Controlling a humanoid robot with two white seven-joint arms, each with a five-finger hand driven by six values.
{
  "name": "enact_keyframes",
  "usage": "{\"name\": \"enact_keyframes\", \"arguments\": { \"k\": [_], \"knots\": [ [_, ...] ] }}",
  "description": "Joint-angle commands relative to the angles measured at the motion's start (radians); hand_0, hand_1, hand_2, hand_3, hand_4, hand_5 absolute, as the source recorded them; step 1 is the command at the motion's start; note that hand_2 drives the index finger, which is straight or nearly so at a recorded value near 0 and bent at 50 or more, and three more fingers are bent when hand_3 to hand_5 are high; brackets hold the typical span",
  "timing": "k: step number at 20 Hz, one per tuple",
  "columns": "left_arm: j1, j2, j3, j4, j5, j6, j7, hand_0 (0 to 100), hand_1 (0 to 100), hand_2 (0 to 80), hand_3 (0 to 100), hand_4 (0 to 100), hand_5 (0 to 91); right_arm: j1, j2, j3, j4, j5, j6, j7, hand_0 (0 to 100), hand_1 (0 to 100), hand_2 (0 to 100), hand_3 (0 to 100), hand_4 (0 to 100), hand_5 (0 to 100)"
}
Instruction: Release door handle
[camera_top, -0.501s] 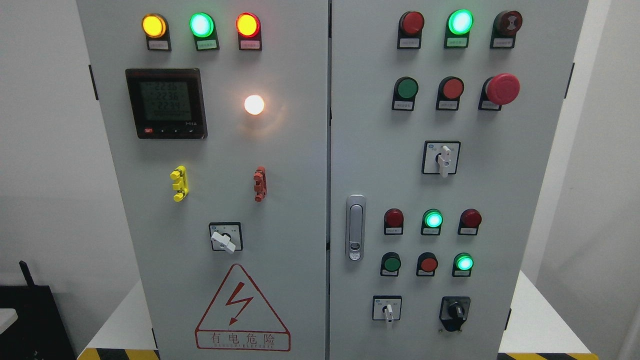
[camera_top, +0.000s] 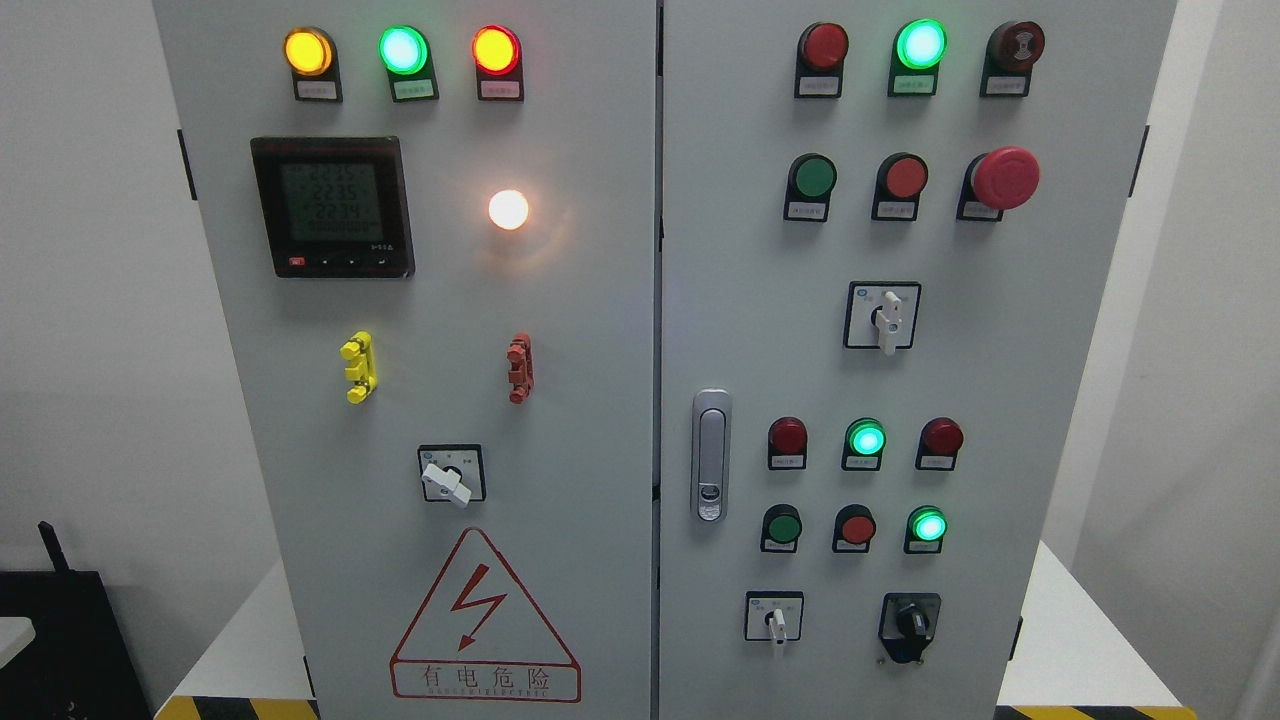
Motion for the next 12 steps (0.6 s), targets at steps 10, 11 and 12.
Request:
{"name": "enact_keyframes", "arguments": {
  "k": [10, 11, 12],
  "knots": [
    [0.000, 0.000, -0.001, -0.031, -0.001, 0.000, 0.001, 12, 39, 0.0, 0, 0, 0.0, -0.006, 0.021, -0.006, -0.002, 0.055, -0.003, -0.008, 35, 16, 0, 11, 7, 4],
    [0.000, 0.000, -0.001, -0.031, 0.001, 0.000, 0.001, 12, 39, 0.0, 0, 0, 0.0, -0.006, 0.024, -0.010, -0.003, 0.089, -0.006, -0.009, 35, 16, 0, 12, 9, 5],
    [0.000, 0.000, 0.001, -0.031, 0.000, 0.000, 0.001, 12, 39, 0.0, 0, 0, 0.0, -0.006, 0.027, -0.012, -0.003, 0.119, -0.017, -0.012, 34, 18, 0, 16, 16, 11]
  ]
}}
